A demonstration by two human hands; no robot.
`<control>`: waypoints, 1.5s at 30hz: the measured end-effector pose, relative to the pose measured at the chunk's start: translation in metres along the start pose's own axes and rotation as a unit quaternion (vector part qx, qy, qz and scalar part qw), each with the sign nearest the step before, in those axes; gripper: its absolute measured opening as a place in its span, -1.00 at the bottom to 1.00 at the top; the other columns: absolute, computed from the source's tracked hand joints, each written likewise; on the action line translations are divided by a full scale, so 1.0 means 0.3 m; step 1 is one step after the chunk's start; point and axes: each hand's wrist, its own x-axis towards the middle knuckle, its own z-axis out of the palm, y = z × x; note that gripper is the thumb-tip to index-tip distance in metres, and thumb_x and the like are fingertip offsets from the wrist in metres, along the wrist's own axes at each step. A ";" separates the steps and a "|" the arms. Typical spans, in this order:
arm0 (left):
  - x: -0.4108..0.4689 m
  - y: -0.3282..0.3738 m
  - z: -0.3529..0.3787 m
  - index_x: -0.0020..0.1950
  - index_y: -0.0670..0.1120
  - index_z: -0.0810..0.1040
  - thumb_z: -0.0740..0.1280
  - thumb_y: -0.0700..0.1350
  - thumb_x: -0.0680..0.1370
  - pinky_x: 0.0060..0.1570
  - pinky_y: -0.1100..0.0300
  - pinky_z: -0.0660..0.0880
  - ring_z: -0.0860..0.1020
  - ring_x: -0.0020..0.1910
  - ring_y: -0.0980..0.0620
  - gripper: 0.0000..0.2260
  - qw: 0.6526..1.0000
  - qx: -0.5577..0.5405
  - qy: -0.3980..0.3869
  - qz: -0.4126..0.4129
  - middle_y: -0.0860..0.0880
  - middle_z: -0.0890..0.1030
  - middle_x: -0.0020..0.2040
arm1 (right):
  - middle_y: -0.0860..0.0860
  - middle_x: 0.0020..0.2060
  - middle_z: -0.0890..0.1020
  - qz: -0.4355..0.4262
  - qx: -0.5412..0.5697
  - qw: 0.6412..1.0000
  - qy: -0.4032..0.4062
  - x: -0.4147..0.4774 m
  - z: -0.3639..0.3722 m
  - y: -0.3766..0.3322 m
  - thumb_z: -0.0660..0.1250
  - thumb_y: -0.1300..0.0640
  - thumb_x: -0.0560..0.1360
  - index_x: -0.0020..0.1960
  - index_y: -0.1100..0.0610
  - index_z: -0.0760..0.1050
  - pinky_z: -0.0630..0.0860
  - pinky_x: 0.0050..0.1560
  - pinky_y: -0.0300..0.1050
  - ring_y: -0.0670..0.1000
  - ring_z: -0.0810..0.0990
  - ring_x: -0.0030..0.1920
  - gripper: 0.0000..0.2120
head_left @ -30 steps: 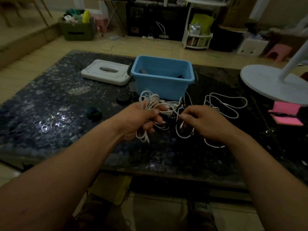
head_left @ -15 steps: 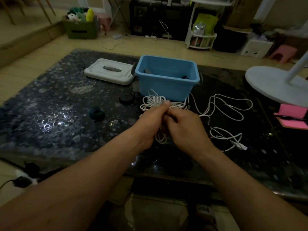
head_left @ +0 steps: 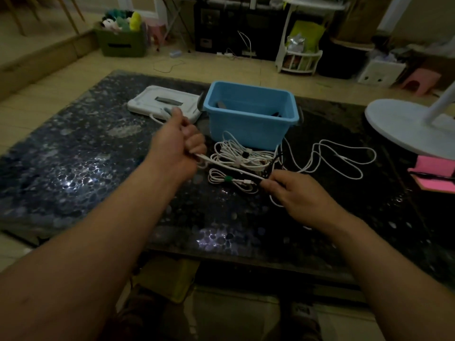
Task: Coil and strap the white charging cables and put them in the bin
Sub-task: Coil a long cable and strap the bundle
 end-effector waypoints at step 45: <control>-0.067 -0.294 0.052 -0.10 -0.06 0.65 0.49 0.09 0.58 -0.46 0.22 0.36 0.43 -0.47 0.10 -0.77 0.946 0.317 -0.062 0.016 0.04 0.58 -0.39 | -0.19 -0.05 0.70 -0.037 0.151 0.984 0.091 0.016 0.051 -0.105 0.36 0.03 0.67 0.15 -0.08 0.62 0.57 -0.04 -0.26 -0.20 0.66 -0.05 -0.91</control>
